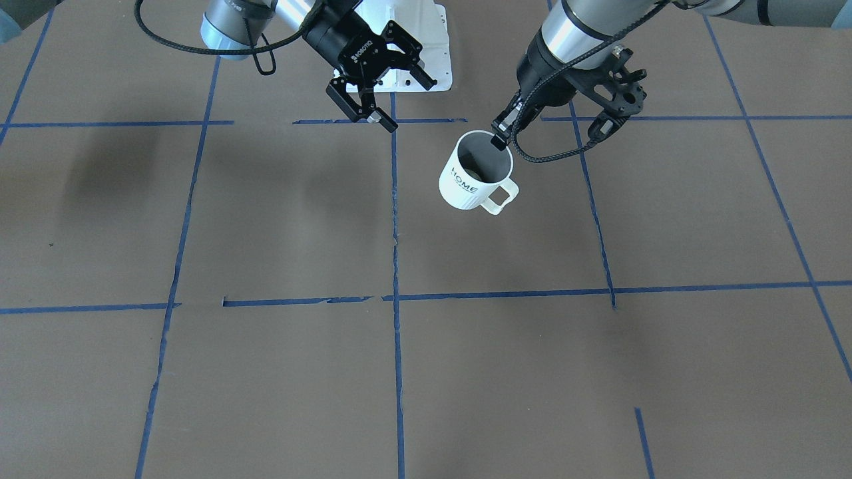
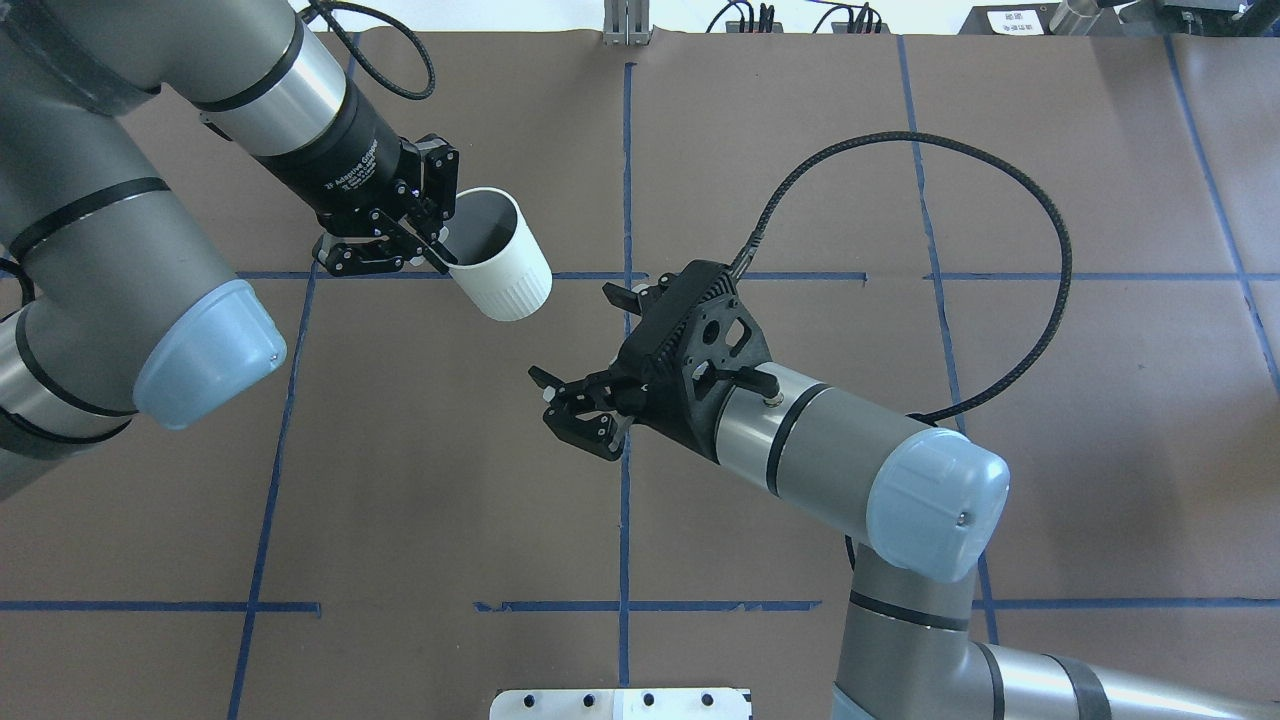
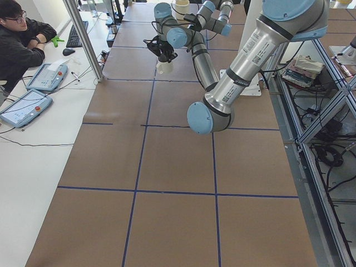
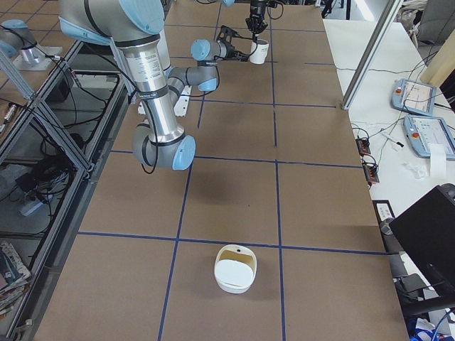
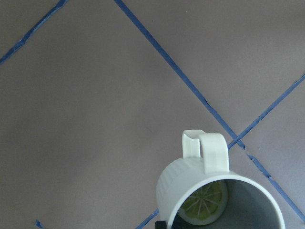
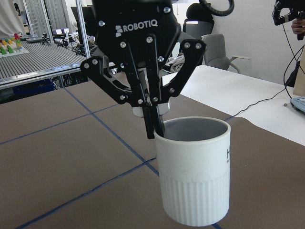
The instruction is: Left arm hands cup to right arm to dump lemon
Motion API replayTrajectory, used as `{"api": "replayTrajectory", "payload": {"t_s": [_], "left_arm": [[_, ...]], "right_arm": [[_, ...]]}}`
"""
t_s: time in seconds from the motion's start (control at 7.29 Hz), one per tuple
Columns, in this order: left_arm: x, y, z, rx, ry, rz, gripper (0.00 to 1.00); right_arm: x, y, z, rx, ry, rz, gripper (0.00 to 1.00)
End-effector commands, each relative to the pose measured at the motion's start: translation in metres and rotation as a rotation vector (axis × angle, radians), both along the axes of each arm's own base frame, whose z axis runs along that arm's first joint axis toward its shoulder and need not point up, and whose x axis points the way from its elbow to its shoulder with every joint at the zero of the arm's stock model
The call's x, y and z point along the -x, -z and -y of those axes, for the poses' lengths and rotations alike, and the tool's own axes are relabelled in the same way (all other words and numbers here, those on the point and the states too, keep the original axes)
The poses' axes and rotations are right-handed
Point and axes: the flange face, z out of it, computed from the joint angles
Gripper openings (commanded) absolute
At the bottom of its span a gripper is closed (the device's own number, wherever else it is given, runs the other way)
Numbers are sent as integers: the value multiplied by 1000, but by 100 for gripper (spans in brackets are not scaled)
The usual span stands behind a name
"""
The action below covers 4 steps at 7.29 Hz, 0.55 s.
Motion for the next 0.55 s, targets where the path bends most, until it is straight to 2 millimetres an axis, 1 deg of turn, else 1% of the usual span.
{"api": "replayTrajectory", "payload": {"t_s": [0.0,0.14,0.27,0.41], "left_arm": [[0,5,-3,-4,-1,-7,0],[1,5,-4,-5,-1,-8,0],[2,6,-6,-6,-2,-11,0],[2,6,-6,-6,-2,-11,0]], "right_arm": [[19,-6,1,12,-27,-27,100],[26,-10,5,18,-38,-41,100],[28,-11,7,20,-53,-44,100],[36,-5,12,22,-72,-44,100]]}}
